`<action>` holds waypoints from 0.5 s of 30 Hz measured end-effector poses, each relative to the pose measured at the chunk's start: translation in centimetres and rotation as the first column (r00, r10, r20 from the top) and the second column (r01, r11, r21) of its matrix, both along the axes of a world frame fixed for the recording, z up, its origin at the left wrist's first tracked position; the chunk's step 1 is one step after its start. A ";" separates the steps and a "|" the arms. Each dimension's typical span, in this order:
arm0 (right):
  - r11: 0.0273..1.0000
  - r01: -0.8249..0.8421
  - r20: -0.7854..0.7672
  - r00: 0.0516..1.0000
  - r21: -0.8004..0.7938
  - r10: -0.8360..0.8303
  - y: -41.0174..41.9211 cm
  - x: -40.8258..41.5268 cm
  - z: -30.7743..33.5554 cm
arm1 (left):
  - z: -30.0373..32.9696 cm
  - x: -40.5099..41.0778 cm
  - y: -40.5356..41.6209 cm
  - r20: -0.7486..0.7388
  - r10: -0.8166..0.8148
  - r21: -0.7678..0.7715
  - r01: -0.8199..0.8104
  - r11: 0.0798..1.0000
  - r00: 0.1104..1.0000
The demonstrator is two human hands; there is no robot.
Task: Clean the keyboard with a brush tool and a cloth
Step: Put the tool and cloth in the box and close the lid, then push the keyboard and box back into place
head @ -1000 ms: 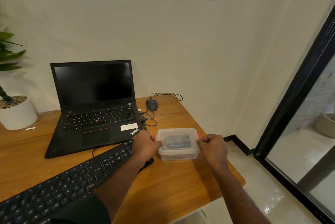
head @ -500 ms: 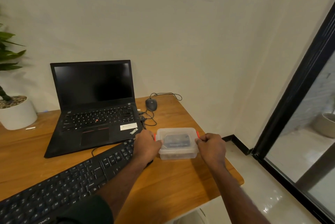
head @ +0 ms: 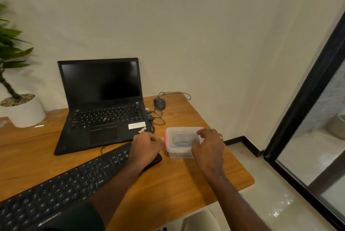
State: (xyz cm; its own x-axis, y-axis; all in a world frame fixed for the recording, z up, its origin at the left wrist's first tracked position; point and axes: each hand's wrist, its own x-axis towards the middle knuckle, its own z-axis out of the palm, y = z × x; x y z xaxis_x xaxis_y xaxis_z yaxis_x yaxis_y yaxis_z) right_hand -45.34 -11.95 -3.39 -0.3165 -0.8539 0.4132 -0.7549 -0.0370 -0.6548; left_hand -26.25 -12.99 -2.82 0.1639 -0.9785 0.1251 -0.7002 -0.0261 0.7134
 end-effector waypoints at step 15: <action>0.894 -0.377 -0.242 0.869 0.242 0.432 3.5 13.0 -2.7 | -1.0 20.8 16.8 0.089 0.535 -0.102 -0.527 0.844 0.840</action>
